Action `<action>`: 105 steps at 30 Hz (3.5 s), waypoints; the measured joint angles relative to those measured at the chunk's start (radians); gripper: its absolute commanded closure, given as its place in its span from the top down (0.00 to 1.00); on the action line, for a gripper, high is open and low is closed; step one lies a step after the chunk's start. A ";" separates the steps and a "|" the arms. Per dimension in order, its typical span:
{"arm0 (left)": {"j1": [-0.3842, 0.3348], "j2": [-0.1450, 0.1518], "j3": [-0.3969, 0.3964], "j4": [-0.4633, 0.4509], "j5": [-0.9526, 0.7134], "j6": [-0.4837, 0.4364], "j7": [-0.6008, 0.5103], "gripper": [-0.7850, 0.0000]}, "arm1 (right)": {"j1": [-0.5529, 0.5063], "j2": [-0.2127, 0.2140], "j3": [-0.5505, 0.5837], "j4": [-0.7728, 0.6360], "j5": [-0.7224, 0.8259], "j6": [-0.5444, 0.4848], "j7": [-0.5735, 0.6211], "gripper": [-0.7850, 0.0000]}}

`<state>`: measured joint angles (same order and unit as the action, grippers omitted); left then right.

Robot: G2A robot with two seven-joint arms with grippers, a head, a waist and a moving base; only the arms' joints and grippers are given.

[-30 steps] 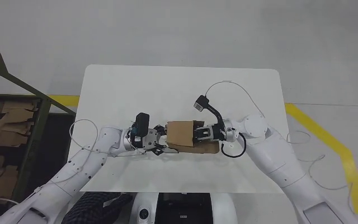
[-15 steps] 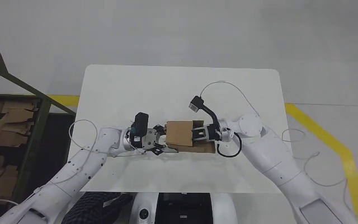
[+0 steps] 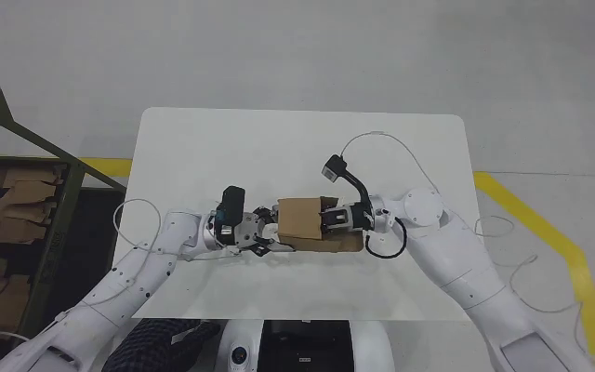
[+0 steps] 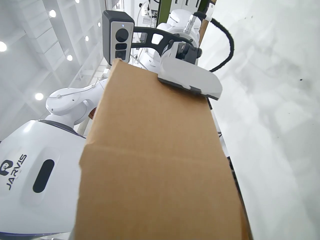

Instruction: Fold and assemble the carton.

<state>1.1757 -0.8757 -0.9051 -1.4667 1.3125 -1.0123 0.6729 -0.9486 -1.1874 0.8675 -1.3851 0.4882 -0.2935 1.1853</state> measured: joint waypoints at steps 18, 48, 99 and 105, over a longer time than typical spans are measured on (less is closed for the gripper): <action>-0.002 0.005 0.006 -0.007 0.001 0.000 0.007 0.59 | 0.006 -0.020 -0.047 -0.002 -0.021 0.009 -0.026 0.00; 0.013 0.014 -0.014 0.004 0.003 0.000 0.041 0.58 | -0.102 0.028 0.117 -0.106 -0.099 0.056 -0.033 0.00; 0.044 0.013 -0.044 0.058 0.135 0.030 0.165 0.49 | -0.197 0.083 0.201 -0.247 -0.183 0.139 -0.068 0.00; 0.042 0.018 -0.048 0.053 0.130 0.031 0.166 0.49 | -0.223 0.107 0.320 -0.263 -0.209 0.149 -0.110 0.00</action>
<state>1.2179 -0.8580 -0.9530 -1.4132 1.4430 -0.9812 0.8389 -1.1714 -1.0809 1.1877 -1.6477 0.2790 -0.1443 1.0758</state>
